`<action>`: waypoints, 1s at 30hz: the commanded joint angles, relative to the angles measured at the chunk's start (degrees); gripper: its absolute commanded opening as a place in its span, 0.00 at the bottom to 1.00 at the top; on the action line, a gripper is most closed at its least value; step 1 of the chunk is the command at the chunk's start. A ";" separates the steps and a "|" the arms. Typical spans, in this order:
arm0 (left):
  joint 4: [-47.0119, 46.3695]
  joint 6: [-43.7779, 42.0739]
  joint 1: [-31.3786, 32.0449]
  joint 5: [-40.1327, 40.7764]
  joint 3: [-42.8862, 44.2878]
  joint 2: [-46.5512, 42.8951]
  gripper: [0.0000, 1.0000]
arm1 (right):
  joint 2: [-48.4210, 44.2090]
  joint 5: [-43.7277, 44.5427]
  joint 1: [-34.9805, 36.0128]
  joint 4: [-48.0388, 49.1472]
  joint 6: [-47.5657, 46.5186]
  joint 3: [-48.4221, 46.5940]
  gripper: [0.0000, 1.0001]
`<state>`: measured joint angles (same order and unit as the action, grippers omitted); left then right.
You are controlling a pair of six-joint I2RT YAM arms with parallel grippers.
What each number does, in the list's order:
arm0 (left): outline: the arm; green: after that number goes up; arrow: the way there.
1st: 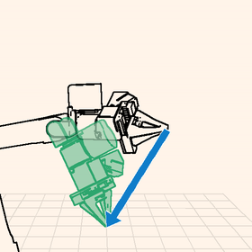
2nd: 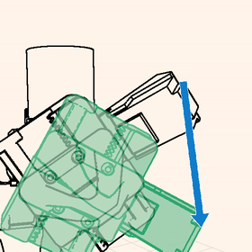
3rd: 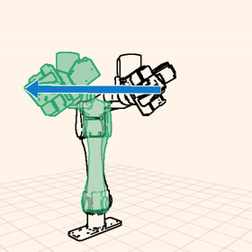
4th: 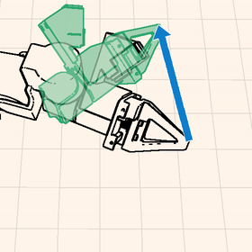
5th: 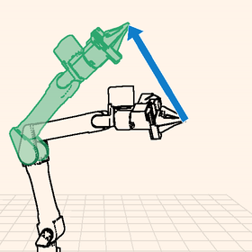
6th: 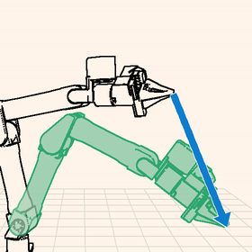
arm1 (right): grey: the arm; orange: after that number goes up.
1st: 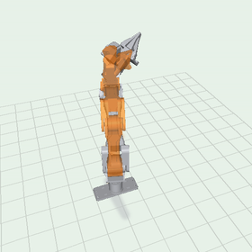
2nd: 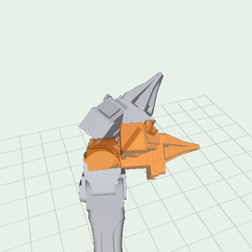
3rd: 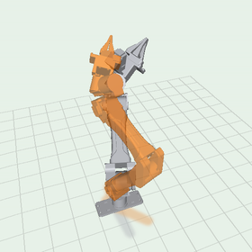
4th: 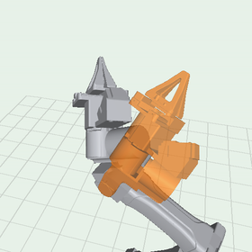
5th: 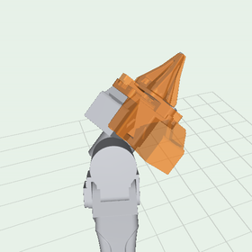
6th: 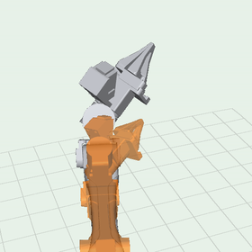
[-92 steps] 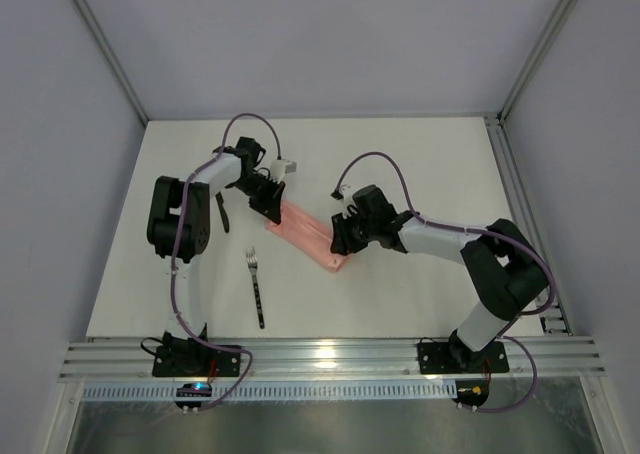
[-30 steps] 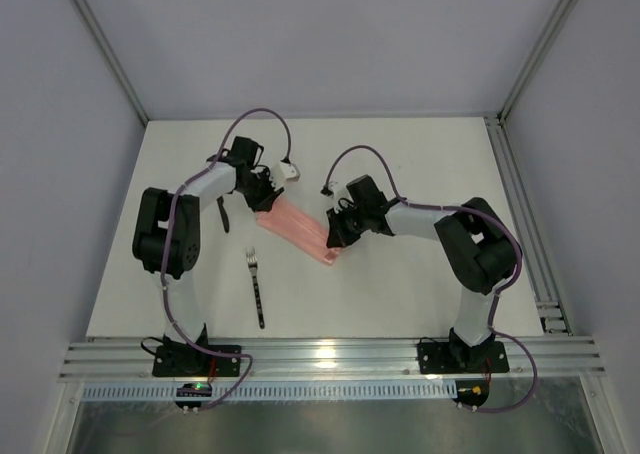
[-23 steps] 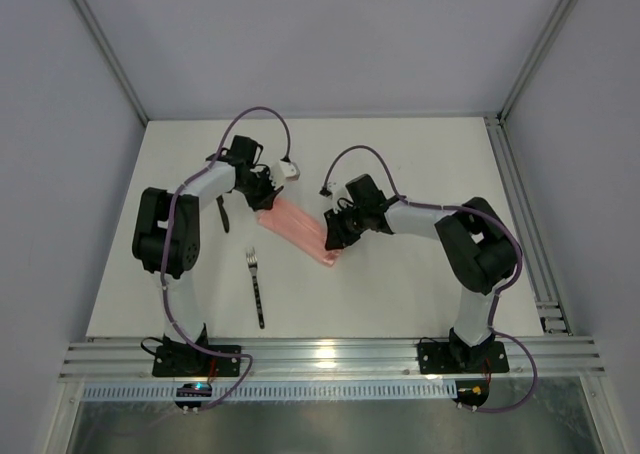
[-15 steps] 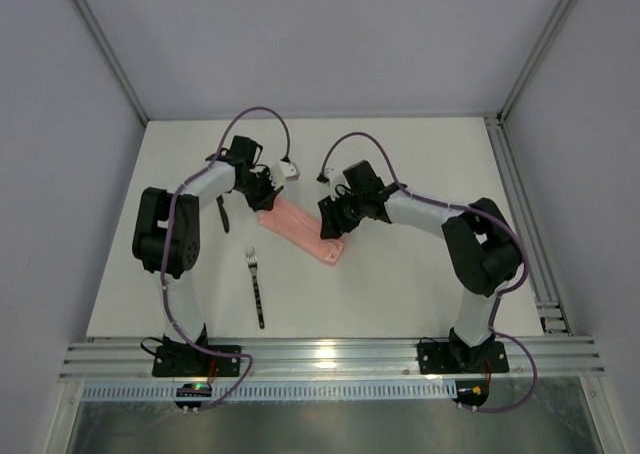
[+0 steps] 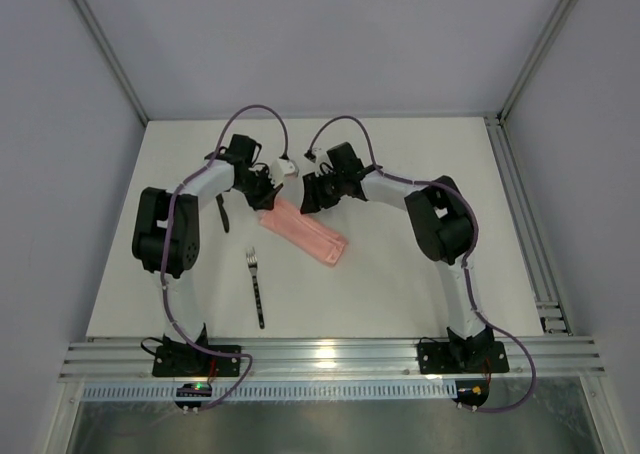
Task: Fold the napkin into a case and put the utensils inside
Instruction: Stuff the top corner of the smaller-rectangle-folded napkin into the folded napkin.
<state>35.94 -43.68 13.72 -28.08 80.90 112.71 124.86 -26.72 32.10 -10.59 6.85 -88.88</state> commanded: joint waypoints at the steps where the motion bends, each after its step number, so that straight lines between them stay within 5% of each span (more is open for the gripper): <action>1: 1.06 1.32 -0.36 -2.07 2.50 -0.12 0.00 | 2.22 -4.39 0.16 2.23 3.78 -2.96 0.50; 7: 0.97 2.81 -0.36 -1.37 2.86 0.23 0.00 | 4.25 -7.47 0.42 4.87 5.89 -1.30 0.43; 16: 0.09 7.91 -0.36 -1.81 4.79 0.85 0.00 | 6.19 -8.87 1.21 4.70 6.77 -2.35 0.04; 27: 1.76 12.30 -0.01 4.96 10.41 6.82 0.00 | 3.21 -7.65 2.62 3.56 4.75 0.02 0.04; 30: 1.59 12.22 0.52 5.40 11.03 7.70 0.00 | 0.13 -7.03 2.88 5.22 5.89 2.74 0.12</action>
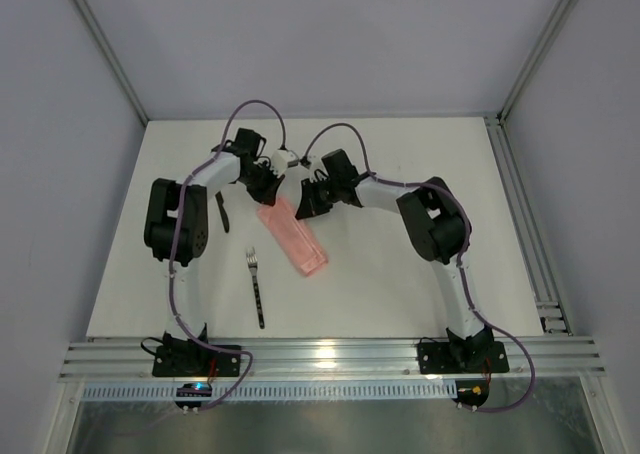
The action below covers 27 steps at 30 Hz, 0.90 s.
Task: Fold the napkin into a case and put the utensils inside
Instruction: Stuff the top corner of the smaller-rectangle-folded napkin into the folded napkin.
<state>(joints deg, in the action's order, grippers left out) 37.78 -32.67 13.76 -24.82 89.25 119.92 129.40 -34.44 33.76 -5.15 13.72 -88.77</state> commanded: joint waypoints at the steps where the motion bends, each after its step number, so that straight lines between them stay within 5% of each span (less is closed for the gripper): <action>1: -0.69 1.11 0.57 2.23 2.94 0.58 0.00 | -5.29 0.77 1.22 0.48 0.60 3.86 0.13; 5: -1.30 0.32 1.53 2.50 3.03 0.76 0.00 | -11.87 3.75 1.22 4.70 3.60 11.93 0.39; 19: -1.57 0.15 2.41 3.64 2.68 1.02 0.00 | -17.26 5.34 0.78 12.44 6.94 22.06 0.56; 27: -2.18 1.11 2.41 4.60 2.86 1.02 0.02 | -13.74 5.35 2.01 12.61 7.81 23.37 0.52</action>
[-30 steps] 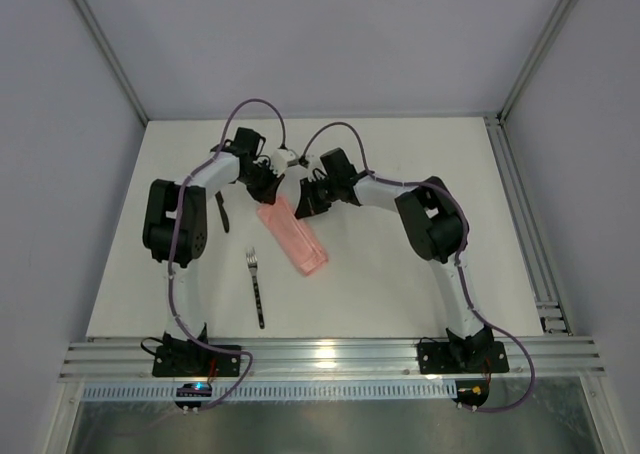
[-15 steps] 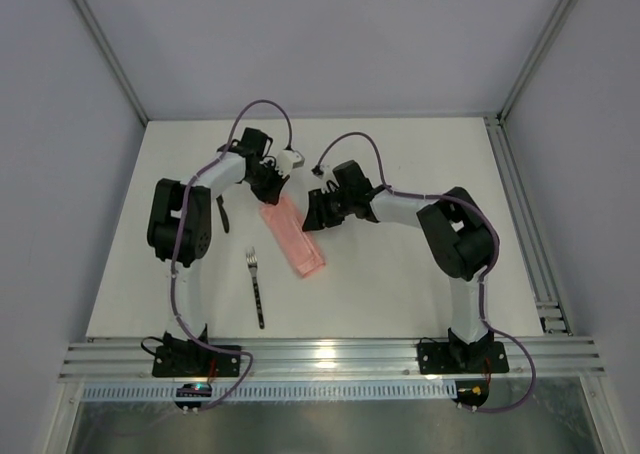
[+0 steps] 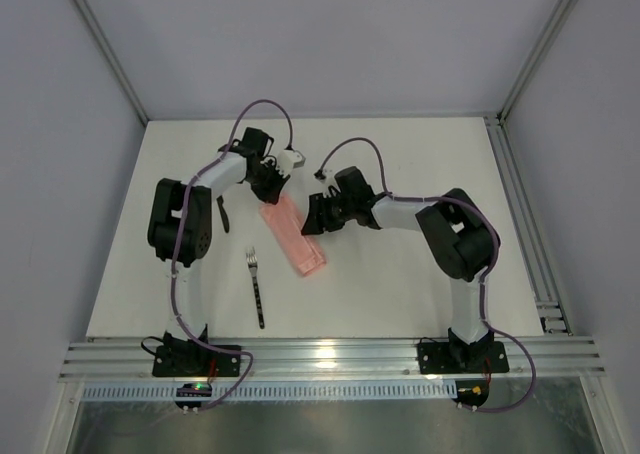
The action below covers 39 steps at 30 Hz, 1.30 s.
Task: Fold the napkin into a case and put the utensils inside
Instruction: Stuff the top corner of the smaller-rectangle-folded napkin into the folded napkin.
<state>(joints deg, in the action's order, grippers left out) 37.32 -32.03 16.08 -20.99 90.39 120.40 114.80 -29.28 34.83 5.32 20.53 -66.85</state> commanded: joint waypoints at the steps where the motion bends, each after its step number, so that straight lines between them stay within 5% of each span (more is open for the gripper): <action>1: -1.73 0.65 0.10 0.87 1.89 0.71 0.02 | 0.77 -0.25 1.12 2.58 1.17 1.89 0.51; 8: -1.37 1.27 0.10 1.05 2.77 1.77 0.02 | 0.07 -2.10 1.21 6.72 3.46 5.06 0.50; 17: -2.25 2.67 0.18 0.34 2.77 1.24 0.07 | 2.53 -3.24 1.56 11.55 8.72 6.02 0.20; 20: -2.16 3.29 0.18 -0.10 2.86 0.98 0.18 | 2.62 -2.98 1.47 13.92 10.57 6.73 0.13; 23: -1.64 4.17 0.18 -1.85 2.60 -0.60 0.44 | 2.62 -2.28 1.56 16.73 13.90 8.31 0.06; 25: -1.38 4.78 0.18 -4.48 2.08 -3.14 0.48 | 2.53 -1.84 1.56 19.01 15.06 8.93 0.04; 30: -3.29 5.57 0.53 -4.76 -0.47 -7.72 0.50 | 2.53 -1.31 1.56 21.40 16.91 10.33 0.04; 39: -3.31 6.81 0.71 -4.94 -2.50 -4.39 0.38 | 2.79 -0.96 1.56 20.35 15.94 9.98 0.04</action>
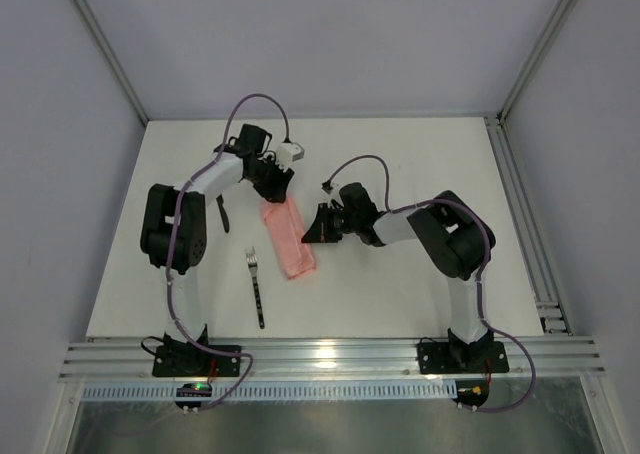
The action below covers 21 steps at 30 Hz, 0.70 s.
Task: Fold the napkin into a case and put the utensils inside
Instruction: Stuff the top corner of the smaller-rectangle-folded napkin into the folded napkin.
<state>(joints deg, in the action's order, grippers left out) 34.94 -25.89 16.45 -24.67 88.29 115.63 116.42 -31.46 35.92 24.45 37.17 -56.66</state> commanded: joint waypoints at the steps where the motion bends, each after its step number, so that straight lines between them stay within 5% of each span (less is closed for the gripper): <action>1: 0.21 -0.03 0.43 -0.91 0.12 0.82 0.38 | 1.00 1.14 0.46 0.87 -1.30 -0.29 0.04; 11: 4.33 1.19 1.13 -2.67 -1.19 -8.57 0.53 | 1.09 2.55 0.38 -0.37 -0.70 -1.34 0.04; 17: 9.18 2.68 5.25 3.47 -9.96 -11.75 0.57 | 0.56 3.42 0.46 1.83 1.15 -0.20 0.04; 19: 7.78 2.95 7.36 7.15 -14.43 -12.01 0.71 | 0.04 3.69 0.46 2.01 1.50 0.15 0.04; 21: 5.77 3.39 10.96 9.10 -17.09 -12.45 0.73 | -0.32 4.04 0.46 2.10 1.68 0.33 0.04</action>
<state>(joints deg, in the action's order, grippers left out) 40.07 -23.92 23.49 -20.51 75.75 102.89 116.42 -29.95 35.97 24.73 38.15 -56.73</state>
